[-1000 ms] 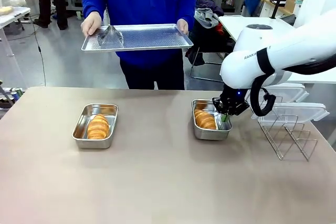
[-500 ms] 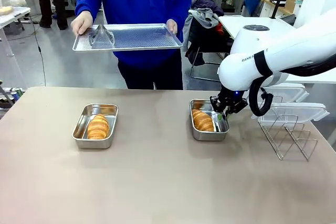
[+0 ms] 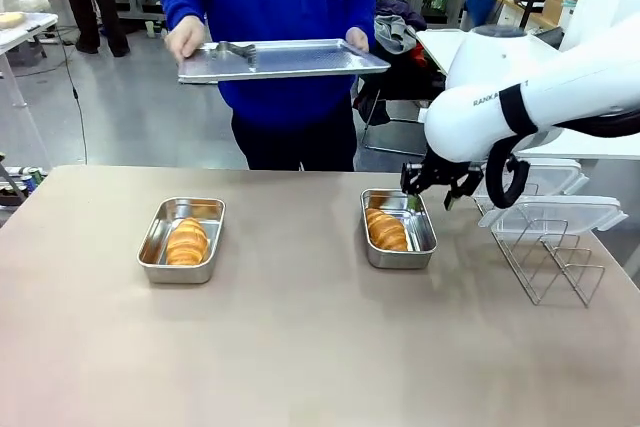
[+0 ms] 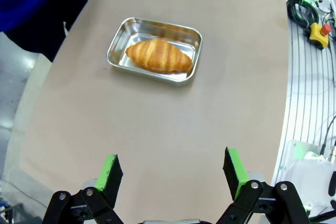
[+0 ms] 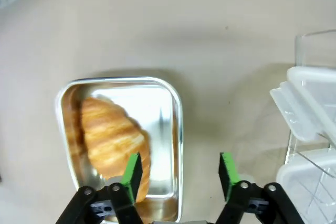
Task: Place the bread in airtight containers.
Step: Once an object is inside an Airtight Container , place the container in the center of the table.
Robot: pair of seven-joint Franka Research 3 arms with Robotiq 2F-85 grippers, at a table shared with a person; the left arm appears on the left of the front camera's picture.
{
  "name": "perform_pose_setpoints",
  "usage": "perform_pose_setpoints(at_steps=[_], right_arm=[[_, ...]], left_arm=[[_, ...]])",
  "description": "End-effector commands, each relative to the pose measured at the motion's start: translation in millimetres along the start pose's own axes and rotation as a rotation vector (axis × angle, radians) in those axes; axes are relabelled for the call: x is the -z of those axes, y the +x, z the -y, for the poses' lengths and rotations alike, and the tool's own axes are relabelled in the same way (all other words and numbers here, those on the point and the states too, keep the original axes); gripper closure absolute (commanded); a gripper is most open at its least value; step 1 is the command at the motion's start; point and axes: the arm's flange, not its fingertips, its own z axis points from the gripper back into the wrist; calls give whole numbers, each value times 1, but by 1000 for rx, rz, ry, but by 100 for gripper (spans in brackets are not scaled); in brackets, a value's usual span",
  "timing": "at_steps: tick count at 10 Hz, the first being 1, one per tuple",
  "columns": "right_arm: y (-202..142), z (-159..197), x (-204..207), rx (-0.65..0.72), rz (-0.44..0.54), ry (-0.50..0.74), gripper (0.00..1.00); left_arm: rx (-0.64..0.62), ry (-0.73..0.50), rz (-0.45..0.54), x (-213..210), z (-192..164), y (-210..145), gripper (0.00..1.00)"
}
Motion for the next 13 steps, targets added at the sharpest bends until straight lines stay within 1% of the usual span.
perform_pose_setpoints(at_steps=[1, 2, 3, 4, 6, 8, 9, 10, 12, 13], right_arm=[[-26, -4, -41, -102, 144, 16, 0], [-34, -1, -71, -216, 207, 62, 0], [-40, 11, -94, -356, 250, 96, 0], [-46, 28, -114, -453, 287, 148, 0], [-58, 67, -143, -609, 365, 226, 0], [-66, 107, -157, -755, 407, 365, 0], [-69, 124, -159, -780, 441, 411, 0], [-71, 138, -160, -773, 471, 451, 0], [-71, 150, -158, -738, 500, 469, 0], [-69, 155, -159, -733, 487, 464, 0]], left_arm=[[13, -8, 1, 0, 1, -1, 0], [13, -8, 1, 0, 1, -1, 0], [13, -8, 1, 0, 1, -1, 0], [13, -8, 1, 0, 1, -1, 0], [13, -8, 1, 0, 1, -1, 0], [13, -8, 1, 0, 1, -1, 0], [13, -8, 1, 0, 1, -1, 0], [13, -8, 1, 0, 1, -1, 0], [13, -8, 1, 0, 1, -1, 0], [13, -8, 1, 0, 1, -1, 0]])
